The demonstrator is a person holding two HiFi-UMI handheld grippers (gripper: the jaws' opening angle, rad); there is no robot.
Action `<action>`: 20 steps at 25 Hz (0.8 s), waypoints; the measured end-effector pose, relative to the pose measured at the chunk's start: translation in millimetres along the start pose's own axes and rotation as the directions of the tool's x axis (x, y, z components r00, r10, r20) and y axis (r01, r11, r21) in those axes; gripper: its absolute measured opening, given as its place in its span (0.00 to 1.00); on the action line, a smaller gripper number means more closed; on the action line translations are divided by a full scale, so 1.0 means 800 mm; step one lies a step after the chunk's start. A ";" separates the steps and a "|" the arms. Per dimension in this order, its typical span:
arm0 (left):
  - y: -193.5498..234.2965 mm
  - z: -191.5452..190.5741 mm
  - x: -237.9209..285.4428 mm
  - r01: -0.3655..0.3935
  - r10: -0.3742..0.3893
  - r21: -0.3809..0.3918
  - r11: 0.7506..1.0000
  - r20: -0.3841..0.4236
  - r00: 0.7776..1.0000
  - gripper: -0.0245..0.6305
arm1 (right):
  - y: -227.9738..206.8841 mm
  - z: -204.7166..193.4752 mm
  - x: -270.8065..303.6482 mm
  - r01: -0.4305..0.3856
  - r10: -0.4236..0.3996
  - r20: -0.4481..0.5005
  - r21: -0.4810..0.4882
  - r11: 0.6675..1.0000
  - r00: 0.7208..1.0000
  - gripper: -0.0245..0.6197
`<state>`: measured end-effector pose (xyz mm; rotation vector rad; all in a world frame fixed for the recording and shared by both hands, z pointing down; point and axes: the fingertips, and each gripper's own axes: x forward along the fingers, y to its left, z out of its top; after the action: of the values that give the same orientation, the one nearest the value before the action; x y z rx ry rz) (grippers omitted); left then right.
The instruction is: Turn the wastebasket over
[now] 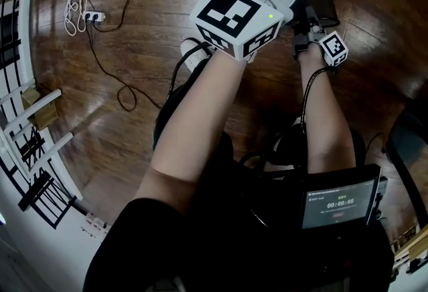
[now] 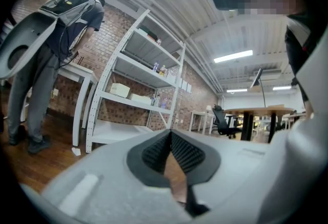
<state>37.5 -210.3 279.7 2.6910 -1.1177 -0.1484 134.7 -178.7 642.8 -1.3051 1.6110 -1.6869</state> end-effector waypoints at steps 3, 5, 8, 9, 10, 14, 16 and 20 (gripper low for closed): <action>-0.003 0.002 -0.003 0.004 -0.004 0.005 1.000 0.007 1.000 0.04 | 0.007 0.006 -0.004 0.007 -0.007 -0.007 -0.021 1.000 1.000 0.05; 0.000 0.004 -0.004 0.001 -0.001 0.008 1.000 0.011 1.000 0.04 | 0.013 0.010 -0.006 0.007 -0.008 -0.010 -0.034 0.999 1.000 0.05; 0.007 0.008 -0.006 -0.011 0.011 0.012 1.000 0.014 1.000 0.04 | 0.034 0.014 -0.006 -0.010 0.002 -0.061 -0.133 0.991 0.998 0.05; 0.009 0.010 -0.007 -0.015 0.015 0.016 1.000 0.013 1.000 0.04 | 0.044 0.016 -0.007 -0.025 0.008 -0.091 -0.184 0.983 0.996 0.05; 0.011 0.013 -0.009 -0.018 0.018 0.021 1.000 0.012 1.000 0.04 | 0.057 0.017 -0.009 -0.034 0.008 -0.118 -0.220 0.975 0.993 0.05; 0.024 0.018 -0.021 -0.041 0.041 0.024 0.999 0.026 0.999 0.04 | 0.106 0.011 -0.007 -0.116 0.013 -0.258 -0.387 0.915 0.966 0.05; 0.031 0.016 -0.025 -0.048 0.047 0.034 0.998 0.031 0.998 0.04 | 0.121 0.005 -0.003 -0.153 -0.024 -0.334 -0.494 0.856 0.942 0.05; 0.035 0.019 -0.039 -0.055 0.055 0.101 0.993 0.007 0.998 0.04 | 0.137 -0.007 -0.014 -0.240 -0.178 -0.477 -0.689 0.684 0.861 0.05</action>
<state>-6.0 -209.9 272.3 2.7450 -1.2308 -0.0913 105.1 -188.5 536.8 -1.1573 2.8386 -1.4654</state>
